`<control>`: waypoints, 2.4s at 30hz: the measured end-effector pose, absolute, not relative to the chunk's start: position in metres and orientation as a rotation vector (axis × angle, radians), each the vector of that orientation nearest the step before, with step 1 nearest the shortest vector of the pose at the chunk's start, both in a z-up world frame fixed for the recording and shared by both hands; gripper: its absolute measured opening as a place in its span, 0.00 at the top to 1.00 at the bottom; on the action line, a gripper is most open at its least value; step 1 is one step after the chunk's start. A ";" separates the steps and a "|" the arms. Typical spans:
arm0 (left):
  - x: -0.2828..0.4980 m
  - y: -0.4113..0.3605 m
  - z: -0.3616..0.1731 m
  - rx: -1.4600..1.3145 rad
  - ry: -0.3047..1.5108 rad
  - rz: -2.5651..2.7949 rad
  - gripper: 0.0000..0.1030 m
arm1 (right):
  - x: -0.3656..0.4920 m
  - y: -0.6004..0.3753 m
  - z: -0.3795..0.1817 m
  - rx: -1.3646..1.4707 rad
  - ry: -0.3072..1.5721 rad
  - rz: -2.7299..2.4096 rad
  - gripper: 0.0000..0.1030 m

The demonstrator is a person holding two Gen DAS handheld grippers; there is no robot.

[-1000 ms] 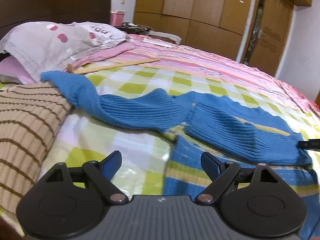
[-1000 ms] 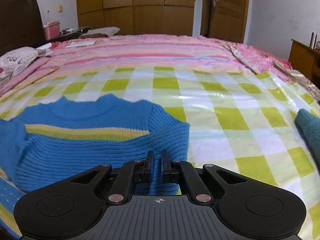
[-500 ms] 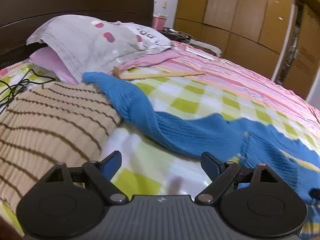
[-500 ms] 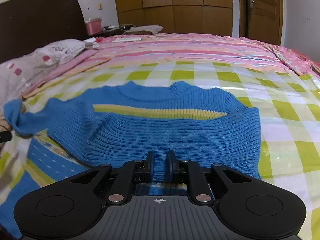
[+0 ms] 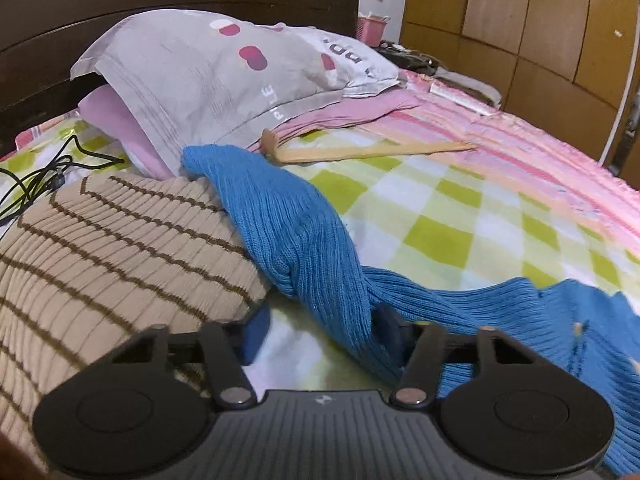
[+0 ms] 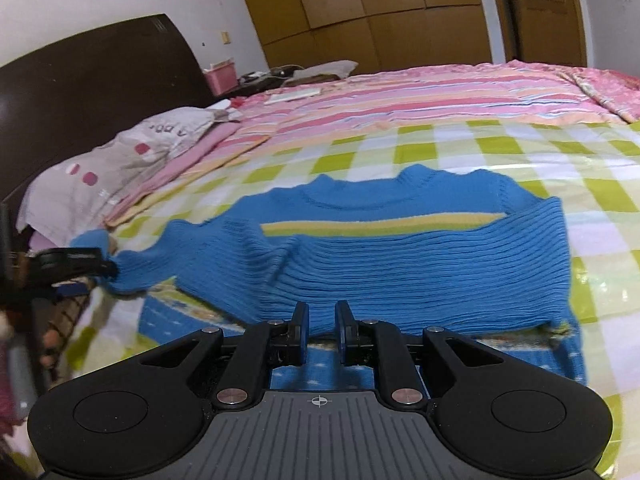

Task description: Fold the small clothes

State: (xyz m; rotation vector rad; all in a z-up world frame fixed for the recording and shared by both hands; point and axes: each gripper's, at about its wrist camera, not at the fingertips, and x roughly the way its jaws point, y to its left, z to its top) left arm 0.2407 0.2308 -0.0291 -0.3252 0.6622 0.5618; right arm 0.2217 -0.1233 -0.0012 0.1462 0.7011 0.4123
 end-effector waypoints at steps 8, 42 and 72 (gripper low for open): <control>0.217 0.245 -0.030 -0.497 0.598 0.520 0.84 | 0.225 -0.110 0.005 0.187 0.718 0.485 0.84; 0.175 0.258 -0.043 -0.634 0.606 0.437 0.84 | 0.346 0.224 0.002 0.099 1.016 1.022 0.72; 0.189 0.221 -0.036 -0.462 0.527 0.300 0.63 | 0.345 0.040 0.092 0.346 0.719 0.754 0.93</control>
